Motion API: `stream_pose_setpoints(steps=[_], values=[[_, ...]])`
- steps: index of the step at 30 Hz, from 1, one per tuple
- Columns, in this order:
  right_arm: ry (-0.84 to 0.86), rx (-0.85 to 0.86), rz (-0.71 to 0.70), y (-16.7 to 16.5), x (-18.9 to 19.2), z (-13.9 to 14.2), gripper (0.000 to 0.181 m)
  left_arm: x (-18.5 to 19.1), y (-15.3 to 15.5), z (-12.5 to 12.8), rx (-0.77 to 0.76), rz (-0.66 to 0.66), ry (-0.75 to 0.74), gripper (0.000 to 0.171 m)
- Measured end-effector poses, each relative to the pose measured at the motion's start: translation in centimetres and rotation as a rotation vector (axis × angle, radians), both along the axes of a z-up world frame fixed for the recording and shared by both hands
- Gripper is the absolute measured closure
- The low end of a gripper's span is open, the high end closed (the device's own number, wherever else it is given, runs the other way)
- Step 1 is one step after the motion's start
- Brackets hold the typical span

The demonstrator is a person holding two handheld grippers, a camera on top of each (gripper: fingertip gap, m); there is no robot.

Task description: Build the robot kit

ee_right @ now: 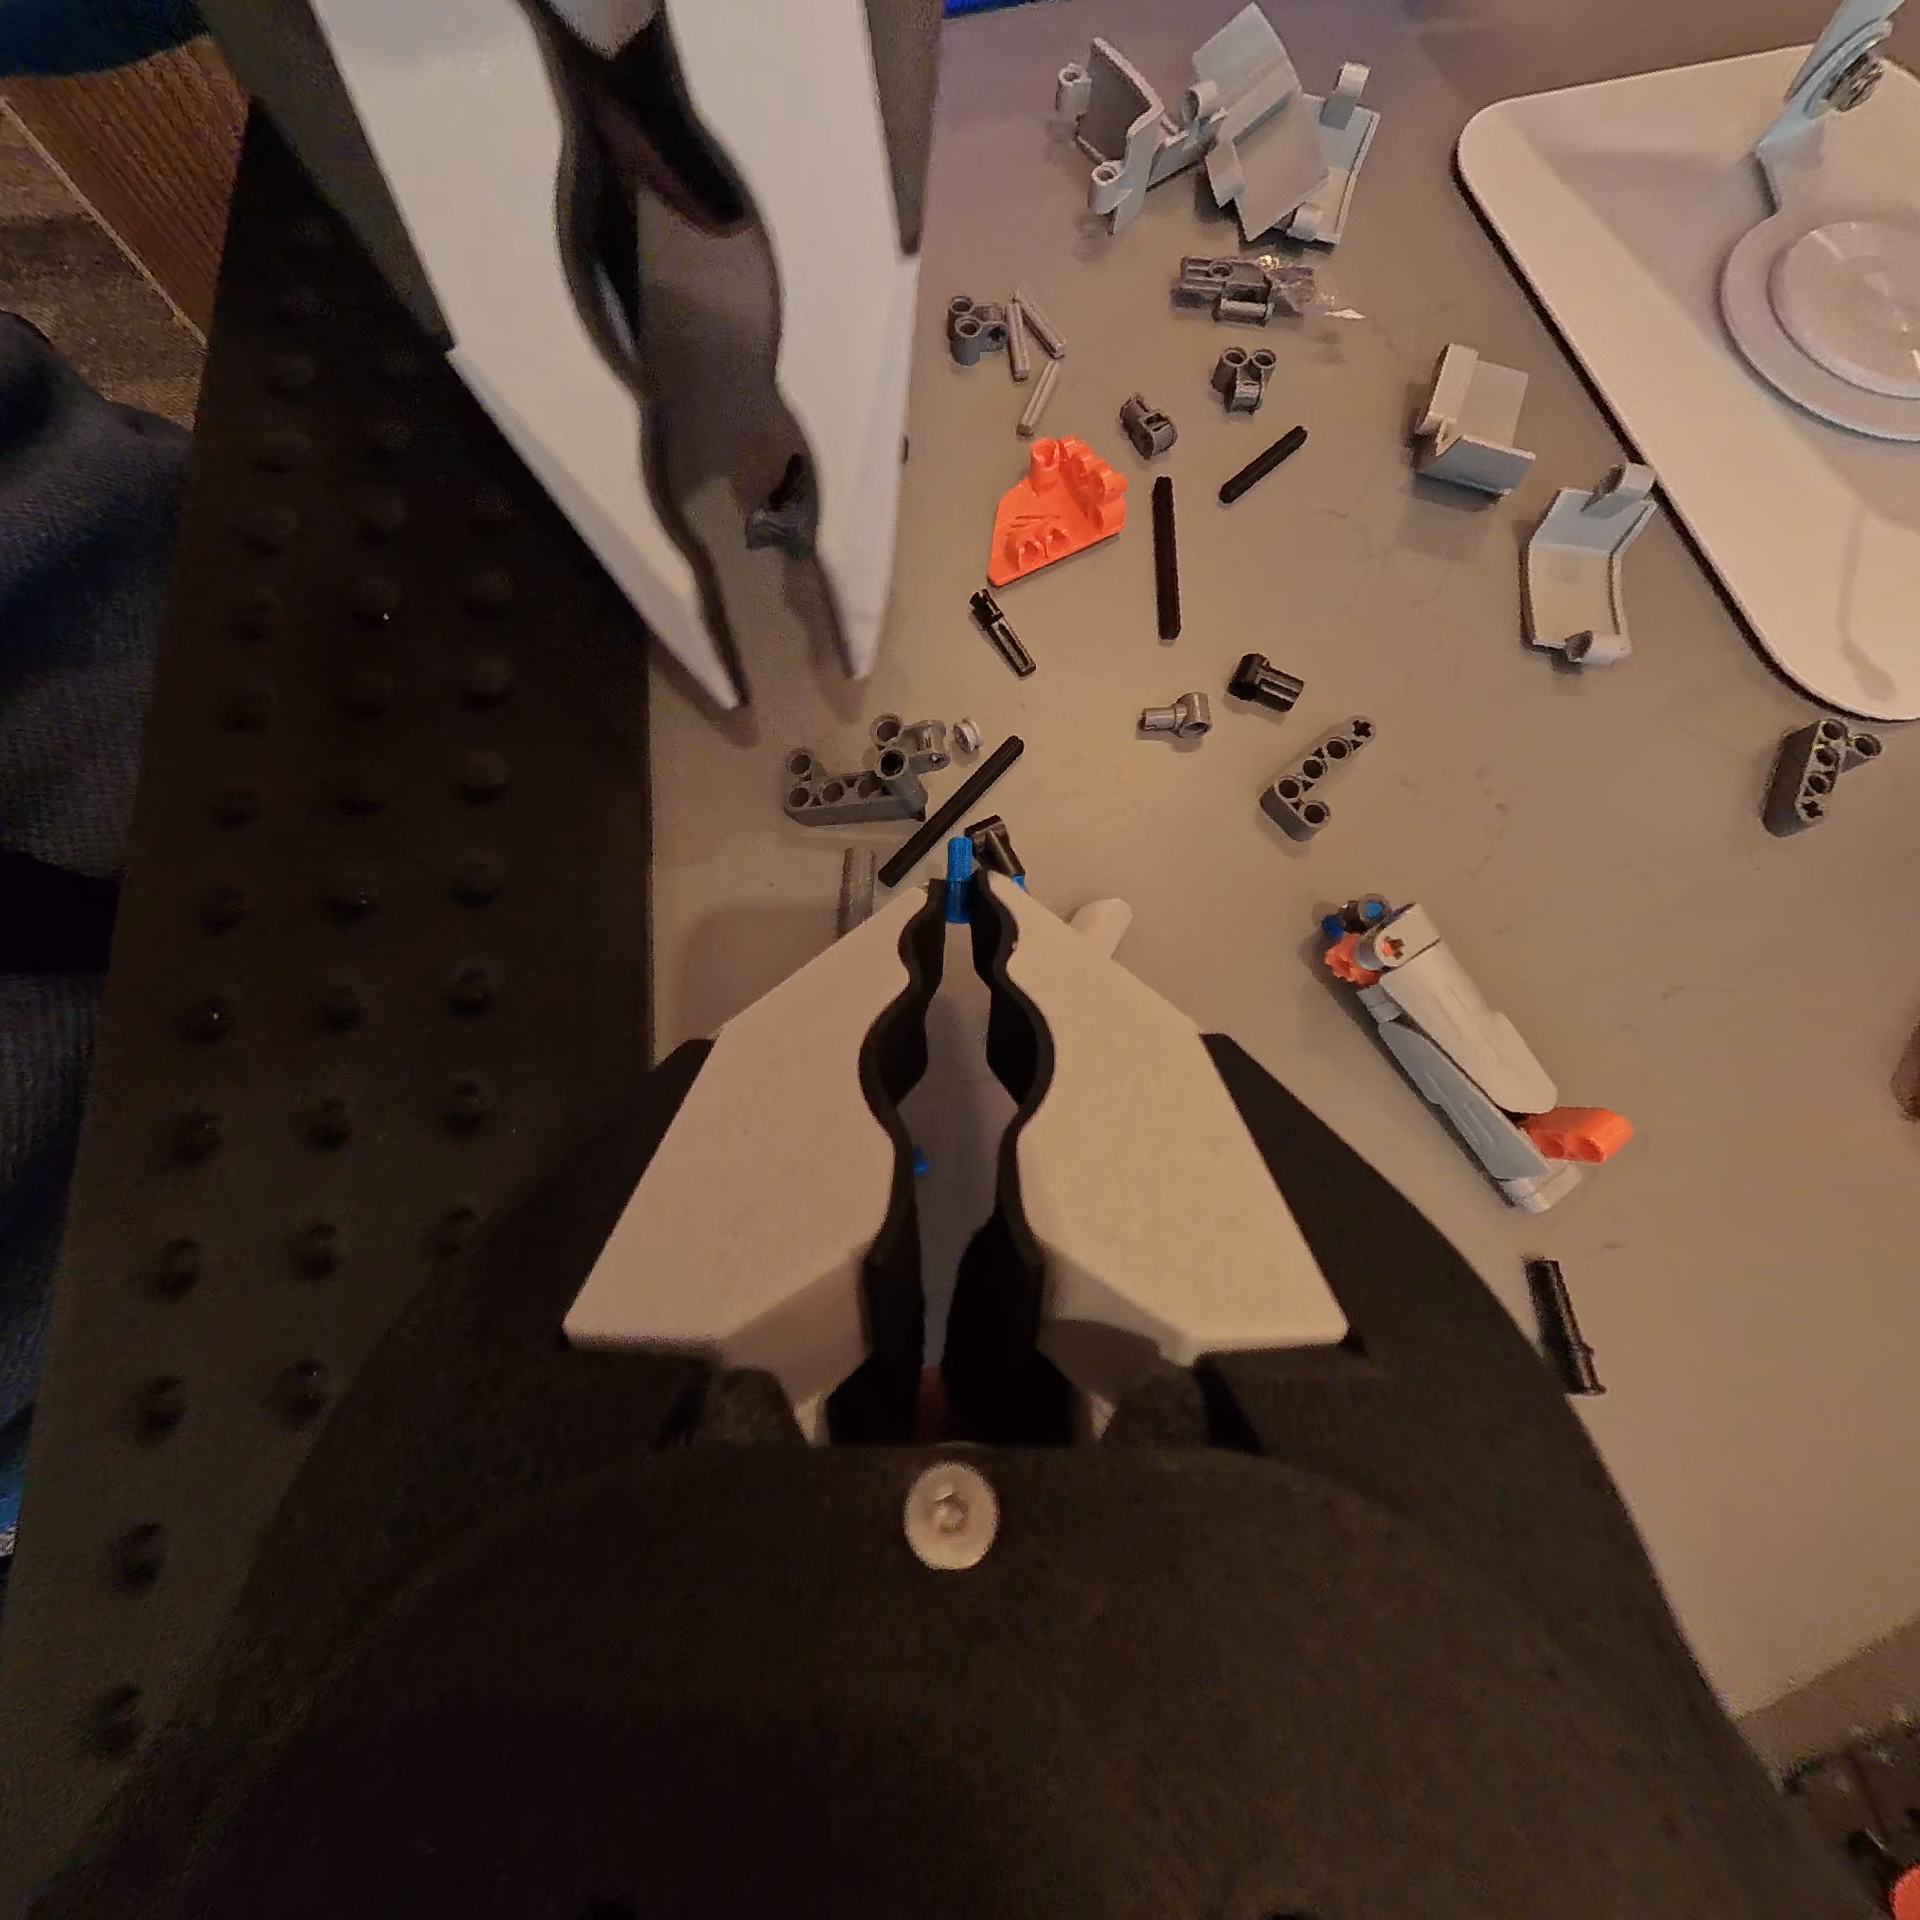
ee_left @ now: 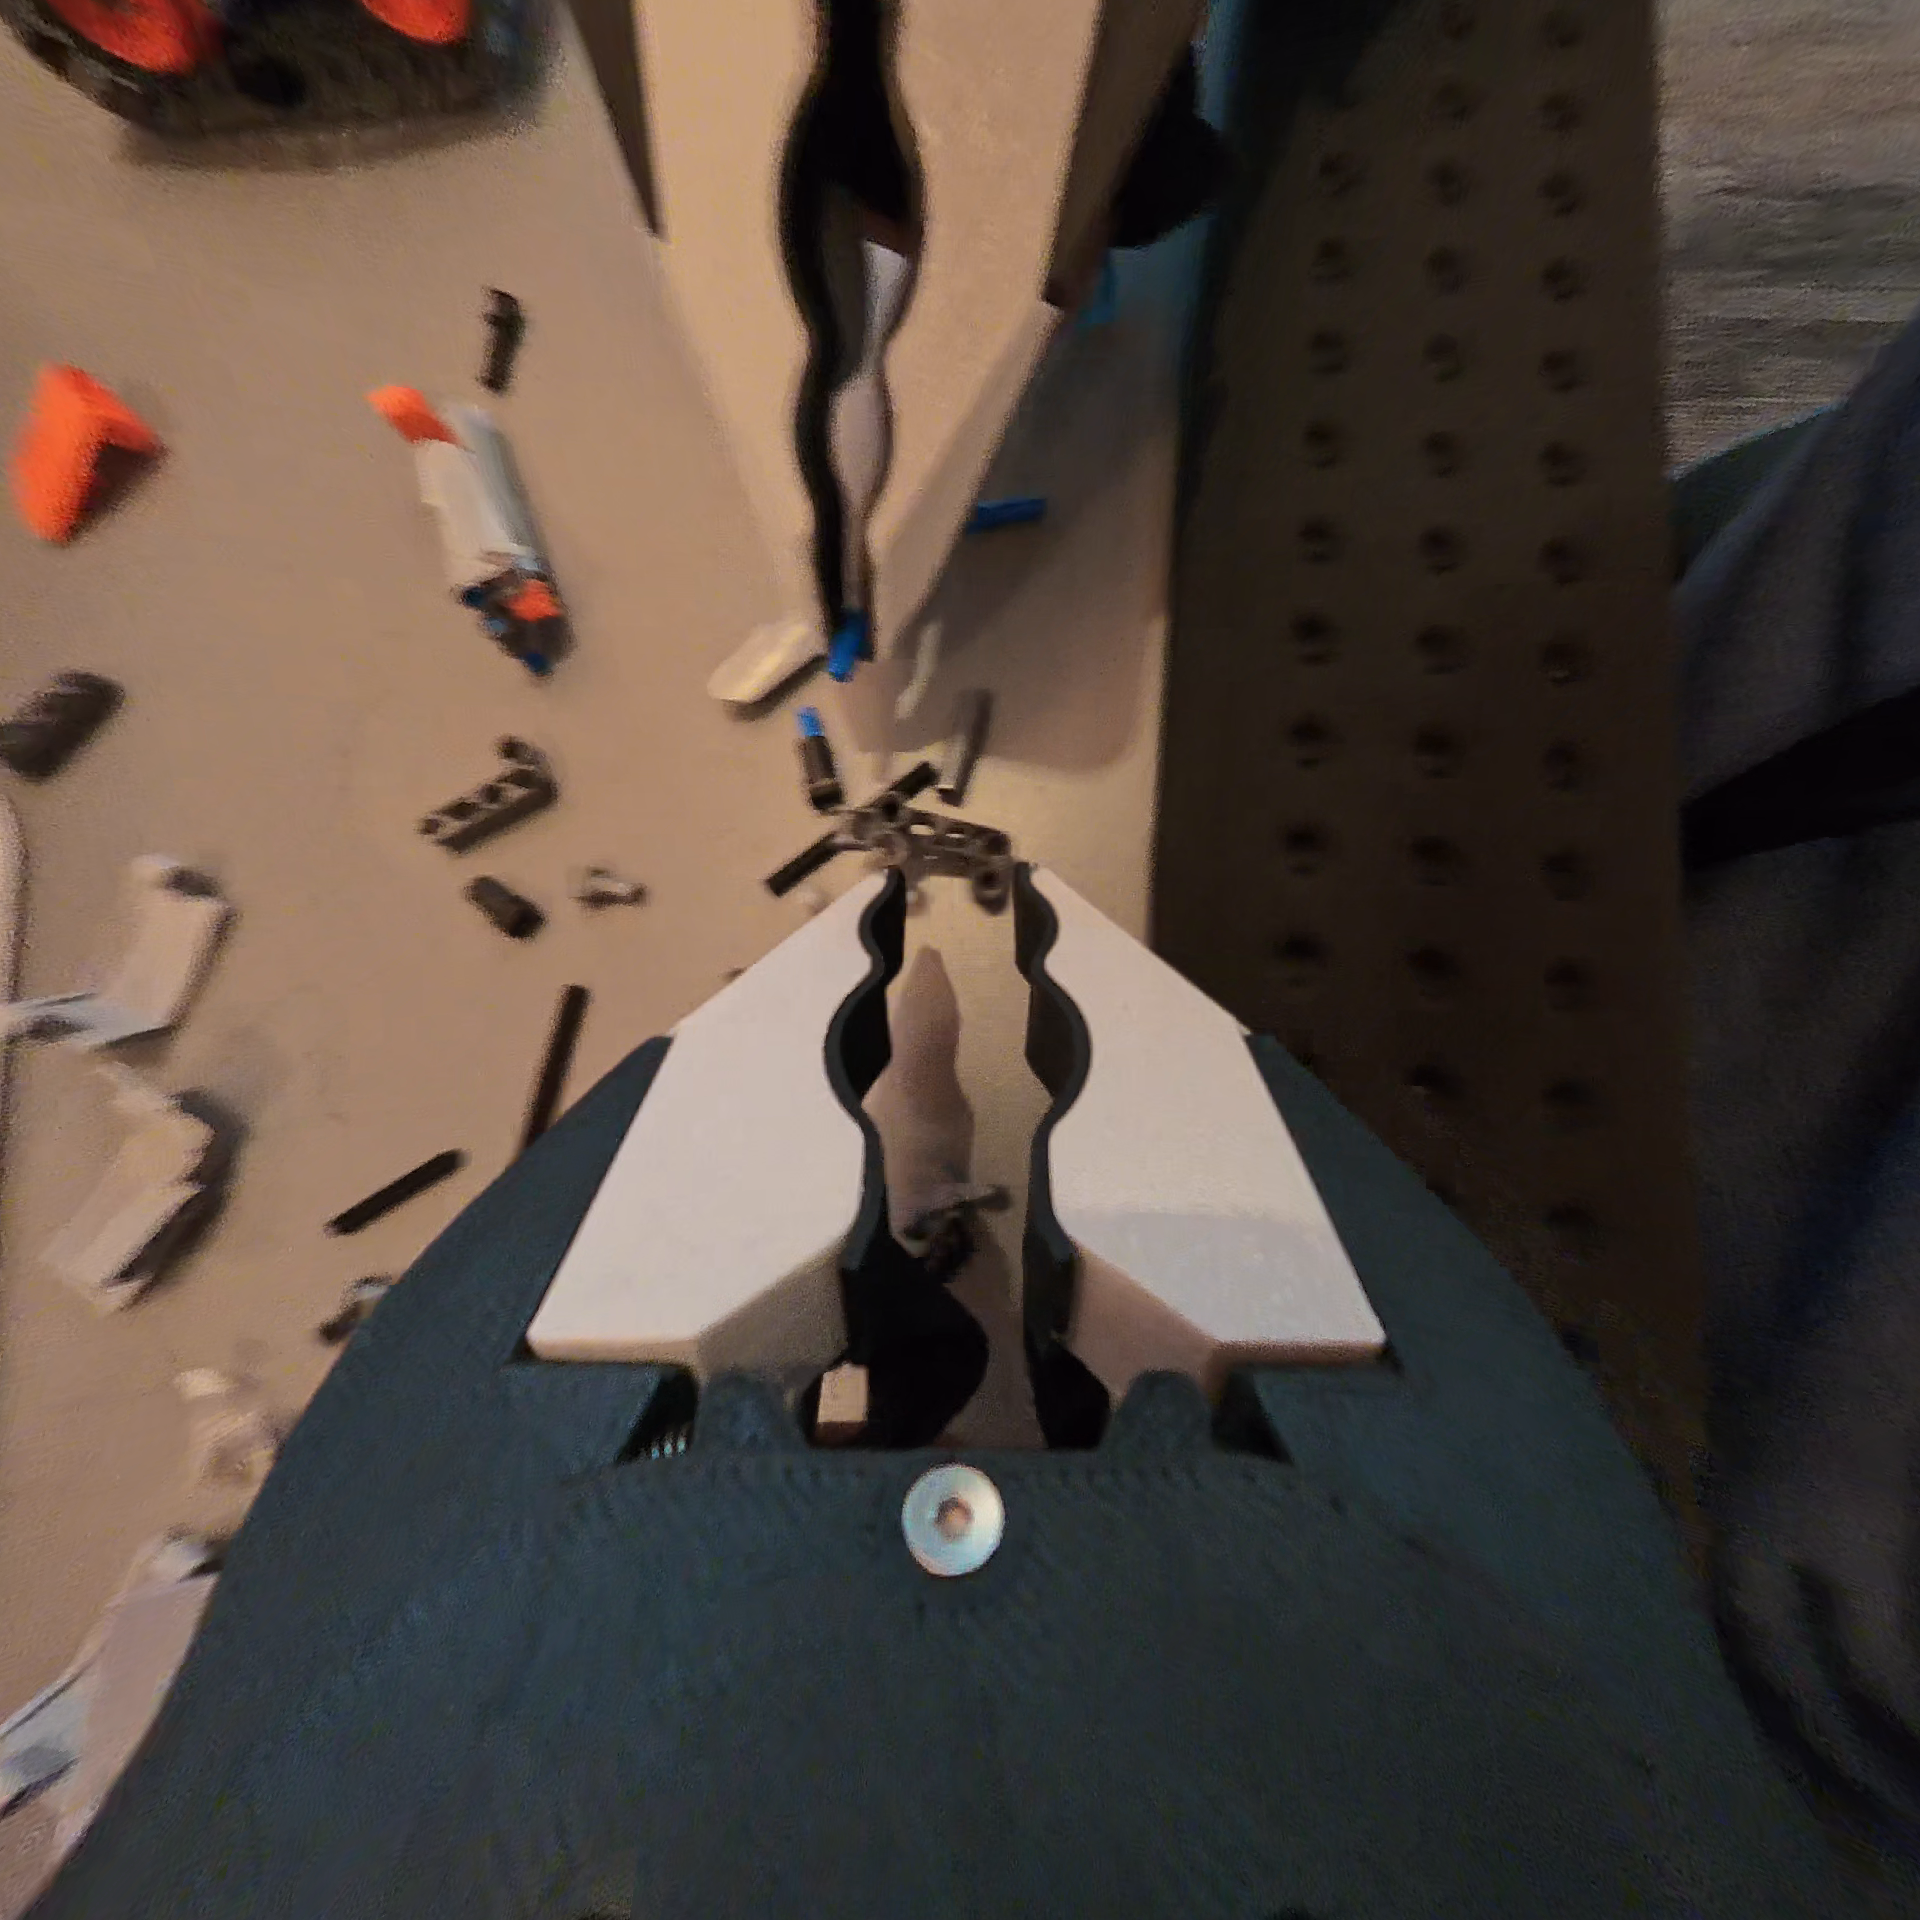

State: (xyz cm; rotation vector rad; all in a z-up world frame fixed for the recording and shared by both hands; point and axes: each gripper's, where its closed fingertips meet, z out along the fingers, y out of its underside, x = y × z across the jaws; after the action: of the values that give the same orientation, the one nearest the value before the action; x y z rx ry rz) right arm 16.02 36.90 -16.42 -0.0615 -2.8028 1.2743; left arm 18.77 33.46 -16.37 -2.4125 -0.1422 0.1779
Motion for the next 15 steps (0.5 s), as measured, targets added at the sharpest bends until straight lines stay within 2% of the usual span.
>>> stream_pose_setpoints(steps=[2, 7, 15], values=[[0.002, 0.0, 0.004, -0.2, 0.0, -0.1, 0.179, -1.4, -0.1, 0.5, 0.007, 0.027, 0.071, 0.15], [0.019, 0.022, 0.031, -0.8, 0.2, -0.6, 0.179, -2.4, 0.2, -0.8, -0.059, 0.018, 0.184, 0.149], [0.063, 0.073, 0.059, -1.6, 0.1, -1.3, 0.179, -2.4, 1.2, -1.6, -0.043, -0.009, 0.228, 0.157]])
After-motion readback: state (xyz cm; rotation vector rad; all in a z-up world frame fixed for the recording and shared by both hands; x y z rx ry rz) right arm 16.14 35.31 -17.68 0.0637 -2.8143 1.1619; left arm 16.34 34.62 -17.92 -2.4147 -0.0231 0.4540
